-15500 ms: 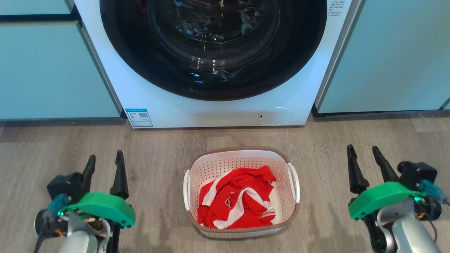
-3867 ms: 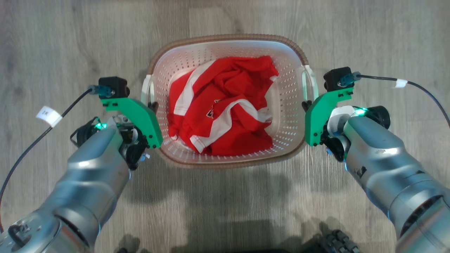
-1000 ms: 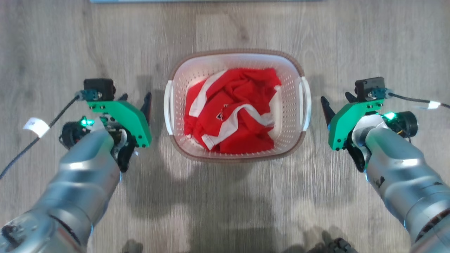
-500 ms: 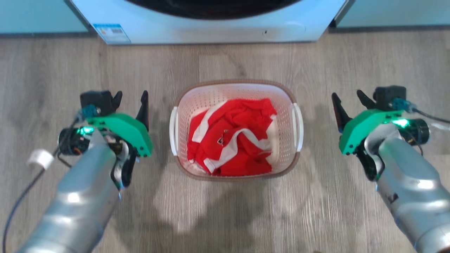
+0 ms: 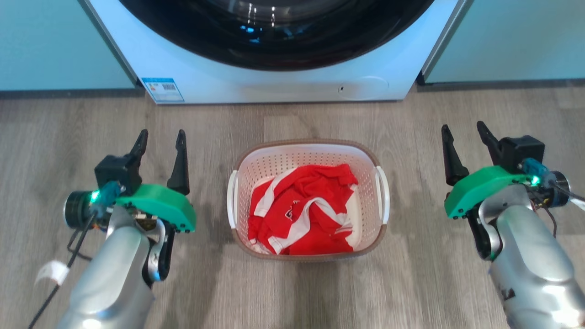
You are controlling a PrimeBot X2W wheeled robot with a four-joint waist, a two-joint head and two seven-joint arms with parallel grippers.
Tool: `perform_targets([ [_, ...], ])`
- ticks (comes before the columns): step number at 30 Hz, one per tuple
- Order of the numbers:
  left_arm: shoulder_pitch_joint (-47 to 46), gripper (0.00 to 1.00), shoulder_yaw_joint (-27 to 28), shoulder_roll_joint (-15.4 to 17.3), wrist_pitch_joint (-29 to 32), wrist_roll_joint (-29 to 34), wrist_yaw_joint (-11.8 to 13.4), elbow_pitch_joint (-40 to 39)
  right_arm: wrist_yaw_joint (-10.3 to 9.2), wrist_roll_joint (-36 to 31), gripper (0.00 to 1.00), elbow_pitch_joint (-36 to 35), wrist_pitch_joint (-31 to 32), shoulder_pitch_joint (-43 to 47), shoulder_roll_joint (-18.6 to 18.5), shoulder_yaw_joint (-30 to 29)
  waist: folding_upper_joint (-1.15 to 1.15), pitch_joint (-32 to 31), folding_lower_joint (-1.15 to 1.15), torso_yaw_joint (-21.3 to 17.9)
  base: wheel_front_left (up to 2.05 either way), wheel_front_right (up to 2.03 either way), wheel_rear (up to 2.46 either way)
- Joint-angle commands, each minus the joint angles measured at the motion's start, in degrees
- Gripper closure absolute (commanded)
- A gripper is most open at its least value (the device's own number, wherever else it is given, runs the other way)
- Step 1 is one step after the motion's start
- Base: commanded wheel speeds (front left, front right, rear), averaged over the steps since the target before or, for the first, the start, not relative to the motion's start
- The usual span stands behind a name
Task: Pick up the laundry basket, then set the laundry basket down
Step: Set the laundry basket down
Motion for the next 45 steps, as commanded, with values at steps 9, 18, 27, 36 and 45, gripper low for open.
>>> perform_targets([
  [9,5.0,0.00,5.5,1.6,-0.5,5.4,2.4,-12.1,-0.33,-5.9,0.00,-12.3,-0.7,5.6,2.5,-3.8,0.00,-3.5,0.01,0.1,0.00,0.00,0.00],
  [18,10.6,0.00,5.7,2.6,-0.1,6.5,4.5,-19.1,-0.33,-6.6,0.00,-21.7,2.3,10.8,3.9,-5.5,0.00,-5.9,0.01,-0.1,0.00,0.00,0.00],
  [27,16.5,0.00,5.6,3.4,2.4,5.9,6.9,-23.8,-0.33,-6.5,0.00,-27.8,5.3,17.3,5.2,-7.3,0.00,-8.1,0.01,-0.5,0.00,0.00,0.00],
  [36,19.6,0.00,5.5,3.9,3.7,5.3,8.0,-24.8,-0.33,-7.2,0.00,-31.6,6.6,20.8,5.8,-8.1,0.00,-10.0,0.01,-0.9,0.00,0.00,0.00],
  [45,20.0,0.00,5.4,4.0,4.5,4.9,8.7,-25.6,-0.33,-6.8,0.00,-33.4,7.7,22.0,6.0,-7.7,0.00,-10.1,0.01,-0.9,0.00,0.00,0.00],
])
